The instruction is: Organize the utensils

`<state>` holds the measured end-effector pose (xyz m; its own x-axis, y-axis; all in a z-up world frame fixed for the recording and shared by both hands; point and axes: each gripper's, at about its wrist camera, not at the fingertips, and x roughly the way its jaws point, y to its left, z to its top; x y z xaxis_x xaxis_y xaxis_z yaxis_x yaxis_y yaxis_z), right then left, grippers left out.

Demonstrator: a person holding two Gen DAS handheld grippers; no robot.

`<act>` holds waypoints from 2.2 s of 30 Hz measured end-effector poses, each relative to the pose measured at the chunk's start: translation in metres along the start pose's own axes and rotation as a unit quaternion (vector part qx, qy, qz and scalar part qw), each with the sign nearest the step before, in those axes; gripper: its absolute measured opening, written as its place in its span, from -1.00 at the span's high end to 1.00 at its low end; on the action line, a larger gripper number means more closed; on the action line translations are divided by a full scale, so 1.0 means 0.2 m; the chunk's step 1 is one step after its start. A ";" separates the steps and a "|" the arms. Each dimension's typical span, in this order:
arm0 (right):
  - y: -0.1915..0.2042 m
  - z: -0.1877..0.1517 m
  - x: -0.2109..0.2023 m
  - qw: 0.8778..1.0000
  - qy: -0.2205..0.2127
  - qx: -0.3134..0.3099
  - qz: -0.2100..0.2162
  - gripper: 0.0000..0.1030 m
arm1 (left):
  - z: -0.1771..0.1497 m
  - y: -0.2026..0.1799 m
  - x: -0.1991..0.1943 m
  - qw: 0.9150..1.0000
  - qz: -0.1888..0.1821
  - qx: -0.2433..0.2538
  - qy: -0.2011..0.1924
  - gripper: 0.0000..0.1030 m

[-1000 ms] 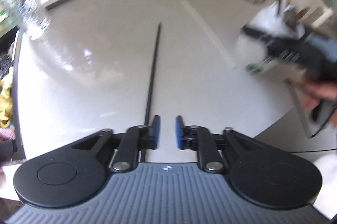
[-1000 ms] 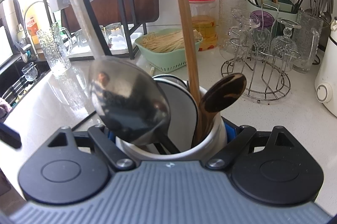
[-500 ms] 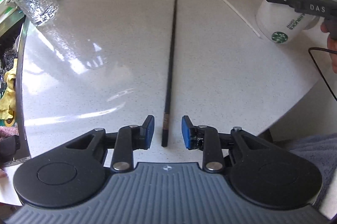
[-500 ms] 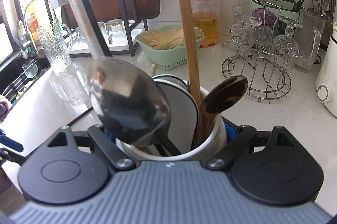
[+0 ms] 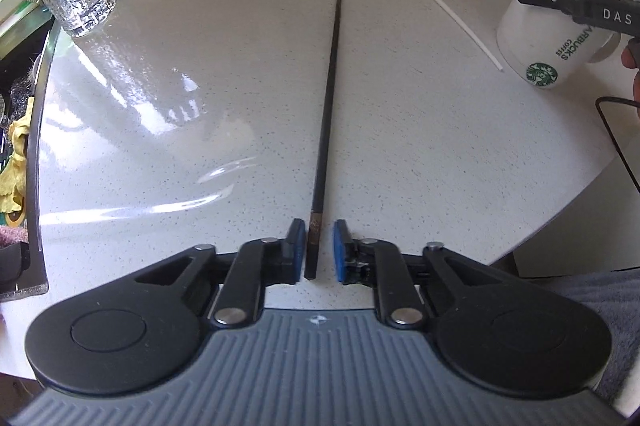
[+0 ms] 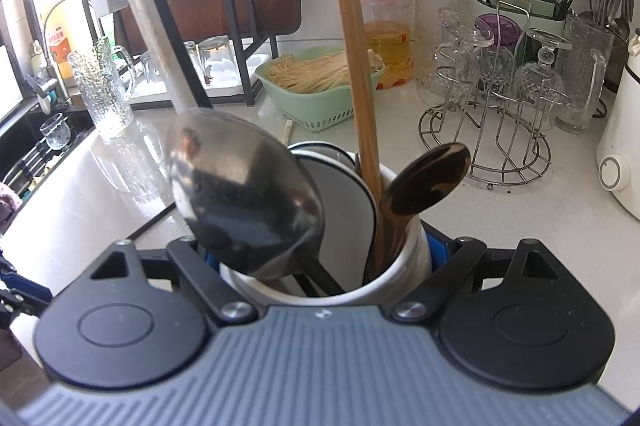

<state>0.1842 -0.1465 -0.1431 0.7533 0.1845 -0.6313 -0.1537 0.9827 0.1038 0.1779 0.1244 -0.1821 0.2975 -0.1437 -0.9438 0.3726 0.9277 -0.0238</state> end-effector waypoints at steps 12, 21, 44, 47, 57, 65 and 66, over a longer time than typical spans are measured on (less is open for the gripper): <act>0.00 0.00 -0.01 1.000 -0.006 -0.002 0.001 -0.77 | 0.12 -0.08 -0.19 1.000 0.003 0.026 0.016 0.87; 0.00 -0.01 -0.01 1.000 -0.015 0.002 0.001 -0.77 | 0.34 -0.11 -0.52 0.999 -0.018 0.043 0.017 0.88; -0.01 -0.03 -0.02 1.000 -0.026 -0.007 0.016 -0.77 | 0.67 -0.26 -0.96 0.992 -0.042 0.110 0.050 0.88; -0.02 -0.03 -0.02 0.999 -0.026 -0.007 0.017 -0.77 | 0.69 -0.28 -1.01 0.992 -0.042 0.114 0.047 0.89; -0.02 -0.03 -0.02 0.999 -0.029 -0.012 0.022 -0.77 | 0.82 -0.36 -1.20 0.990 -0.064 0.120 0.041 0.89; -0.02 -0.04 -0.02 0.999 -0.030 -0.018 0.029 -0.77 | 0.95 -0.44 -1.45 0.987 -0.082 0.133 0.034 0.89; -0.02 -0.04 -0.02 0.999 -0.031 -0.018 0.030 -0.77 | 0.97 -0.46 -1.48 0.987 -0.084 0.136 0.033 0.89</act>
<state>0.1776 -0.1519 -0.1466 0.7794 0.2450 -0.5766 -0.2223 0.9686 0.1111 0.2262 0.0156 0.1631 0.1560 -0.2566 -0.9538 0.6364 0.7647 -0.1016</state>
